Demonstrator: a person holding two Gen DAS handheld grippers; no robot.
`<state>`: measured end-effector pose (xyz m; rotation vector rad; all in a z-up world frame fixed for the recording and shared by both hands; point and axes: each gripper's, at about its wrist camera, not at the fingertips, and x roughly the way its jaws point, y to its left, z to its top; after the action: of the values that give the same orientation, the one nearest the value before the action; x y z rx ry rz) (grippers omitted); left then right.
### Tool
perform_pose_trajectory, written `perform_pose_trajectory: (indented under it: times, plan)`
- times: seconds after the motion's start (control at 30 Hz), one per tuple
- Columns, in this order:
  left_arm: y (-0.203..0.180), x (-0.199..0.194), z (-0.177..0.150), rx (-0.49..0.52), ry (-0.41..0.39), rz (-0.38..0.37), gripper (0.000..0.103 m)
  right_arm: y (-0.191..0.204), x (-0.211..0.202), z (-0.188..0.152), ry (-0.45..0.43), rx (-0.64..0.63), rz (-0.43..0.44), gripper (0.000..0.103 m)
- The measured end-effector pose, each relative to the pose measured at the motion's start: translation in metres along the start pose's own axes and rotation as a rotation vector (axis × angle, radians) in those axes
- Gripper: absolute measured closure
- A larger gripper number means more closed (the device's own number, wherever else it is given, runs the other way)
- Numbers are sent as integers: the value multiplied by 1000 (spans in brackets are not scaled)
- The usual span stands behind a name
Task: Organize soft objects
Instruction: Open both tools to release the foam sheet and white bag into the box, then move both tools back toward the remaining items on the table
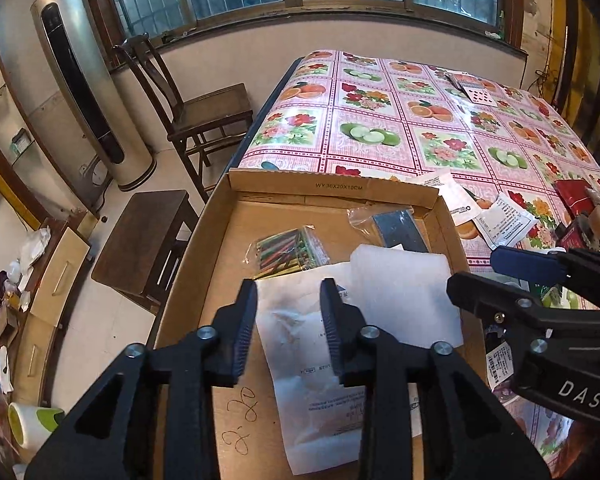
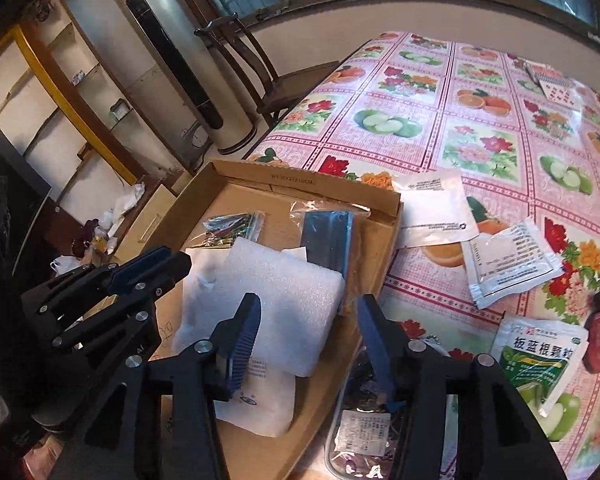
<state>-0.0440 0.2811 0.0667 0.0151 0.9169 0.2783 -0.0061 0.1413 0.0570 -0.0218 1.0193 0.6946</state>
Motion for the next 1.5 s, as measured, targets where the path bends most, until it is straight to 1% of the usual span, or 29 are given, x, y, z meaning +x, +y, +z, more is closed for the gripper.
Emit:
perform_pose_trajectory:
  times: [0.07, 0.13, 0.23, 0.3, 0.33, 0.37, 0.4, 0.5, 0.57, 0.63, 0.73, 0.8, 0.87, 0.93, 1.27, 1.5]
  plan:
    - [-1, -2, -1, -1, -13, 5, 55, 2, -7, -2, -26, -18, -33, 50]
    - [-2, -3, -2, -6, -19, 3, 50, 4, -11, -3, -37, -37, -50, 50]
    - [-1, -6, -3, -27, -32, 16, 50, 11, -14, -6, -47, -63, -71, 50]
    - [1, -8, -5, -42, -45, 32, 47, 15, -16, -8, -69, -73, -91, 50]
    - [2, -10, -6, -48, -53, 41, 43, 18, -19, -9, -84, -80, -101, 50]
    - [3, -12, -6, -53, -61, 47, 42, 20, -21, -10, -99, -85, -113, 49]
    - [3, -14, -7, -58, -71, 52, 42, 21, -23, -11, -115, -90, -124, 48]
    - [4, -24, -9, -76, -105, 68, 41, 23, -29, -14, -145, -94, -143, 42]
    - [3, -30, -10, -84, -128, 81, 34, 22, -33, -16, -160, -91, -148, 36]
    - [0, -37, -11, -89, -149, 83, 32, 20, -38, -19, -175, -87, -152, 35]
    - [-6, -46, -11, -91, -165, 64, 31, 15, -47, -22, -188, -70, -148, 35]
    - [-12, -51, -11, -94, -170, 36, 29, 10, -53, -26, -196, -58, -147, 32]
    - [-20, -57, -11, -87, -181, 26, 24, 3, -60, -30, -202, -52, -150, 28]
    - [-31, -62, -10, -67, -187, 18, 24, -4, -68, -35, -206, -45, -162, 25]
    - [-71, -72, -14, -25, -179, -42, 24, -45, -99, -56, -217, 24, -170, 22]
    - [-106, -75, -16, 14, -153, -107, 23, -77, -129, -74, -234, 58, -209, 21]
